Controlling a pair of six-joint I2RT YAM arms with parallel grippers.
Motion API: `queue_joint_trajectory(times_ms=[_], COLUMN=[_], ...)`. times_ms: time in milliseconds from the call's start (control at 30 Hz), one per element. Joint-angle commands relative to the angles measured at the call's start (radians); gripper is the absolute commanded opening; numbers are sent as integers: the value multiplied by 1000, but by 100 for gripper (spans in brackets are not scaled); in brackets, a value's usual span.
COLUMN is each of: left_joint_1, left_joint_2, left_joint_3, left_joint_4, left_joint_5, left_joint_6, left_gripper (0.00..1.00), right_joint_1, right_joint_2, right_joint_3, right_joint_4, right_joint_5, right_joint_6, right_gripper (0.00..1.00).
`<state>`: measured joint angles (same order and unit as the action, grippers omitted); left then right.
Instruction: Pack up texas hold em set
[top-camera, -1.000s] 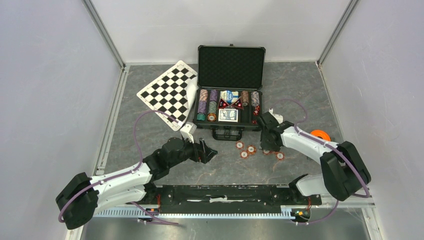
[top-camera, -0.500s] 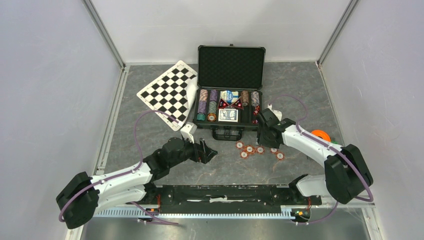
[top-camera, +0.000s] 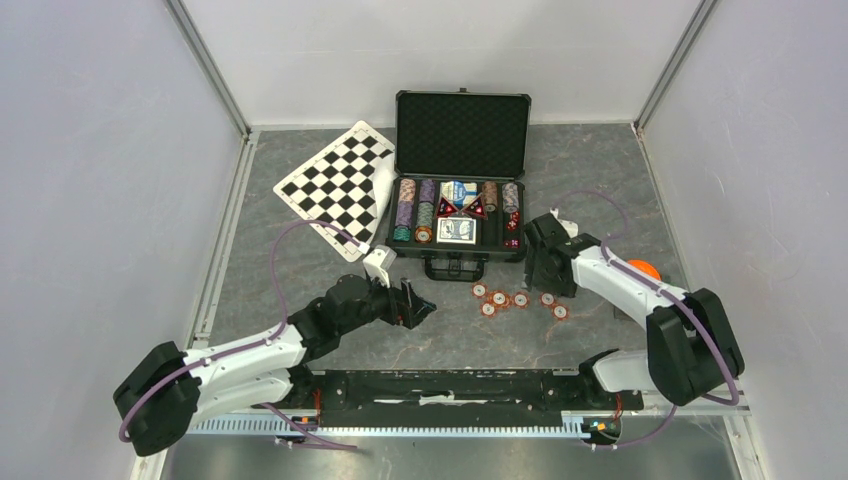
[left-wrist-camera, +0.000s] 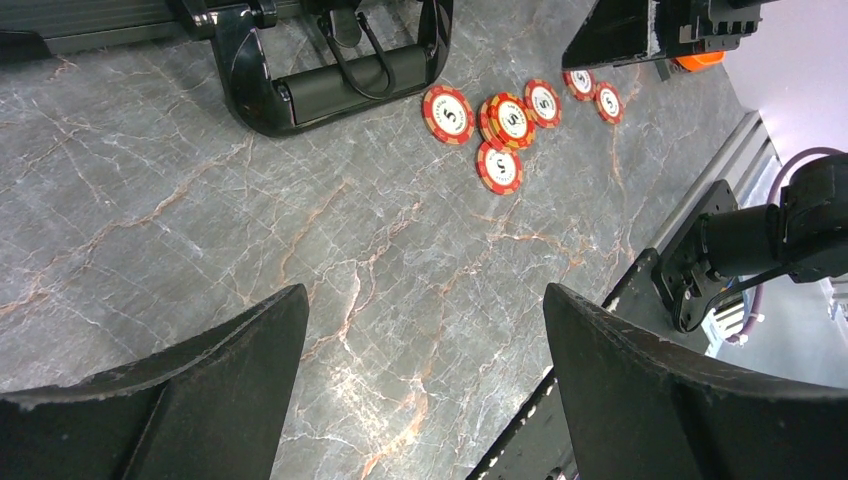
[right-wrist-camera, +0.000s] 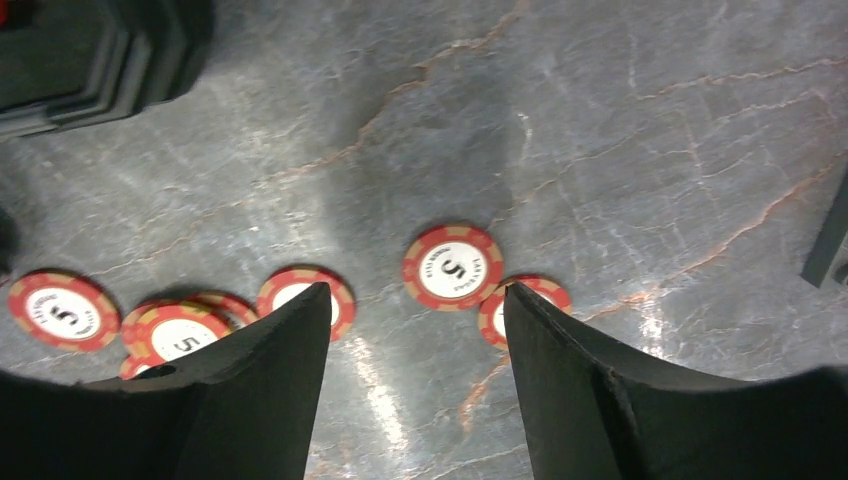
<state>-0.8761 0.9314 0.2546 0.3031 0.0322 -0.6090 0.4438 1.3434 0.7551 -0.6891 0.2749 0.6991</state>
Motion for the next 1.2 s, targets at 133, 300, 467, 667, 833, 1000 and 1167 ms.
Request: queue_joint_trajectory(times_ms=[133,300,467,667,833,1000,1167], left_joint_1=[5,5,5,6,5,5,6], left_joint_2=[-8,-10,-9,-12,-17,-18,-17], left_joint_3=[7,6,6,8,8,7,9], left_joint_4=[50,51,51,47,42,41,40], left_joint_5=[14,12,14,5,2,0,1], left_joint_6=[38,38,38,40,42,43,44], left_gripper=[93,93,93,93,93,93,93], right_joint_1=[-64,-97,-136,-141,-140,-142,-142], right_joint_2=[12,28,20,18,-20,-23,-21], right_joint_3=[-52,-83,-130,-146,-183,-191,-159], right_joint_4=[56,97,172,152,162,153,112], right_joint_5=[-23,-46,-104,-124,-161,-157,-154], right_joint_6=[-83,-116,-161,-153,-137,-144,-169], right_gripper=[72,70,65,60,60,54,57])
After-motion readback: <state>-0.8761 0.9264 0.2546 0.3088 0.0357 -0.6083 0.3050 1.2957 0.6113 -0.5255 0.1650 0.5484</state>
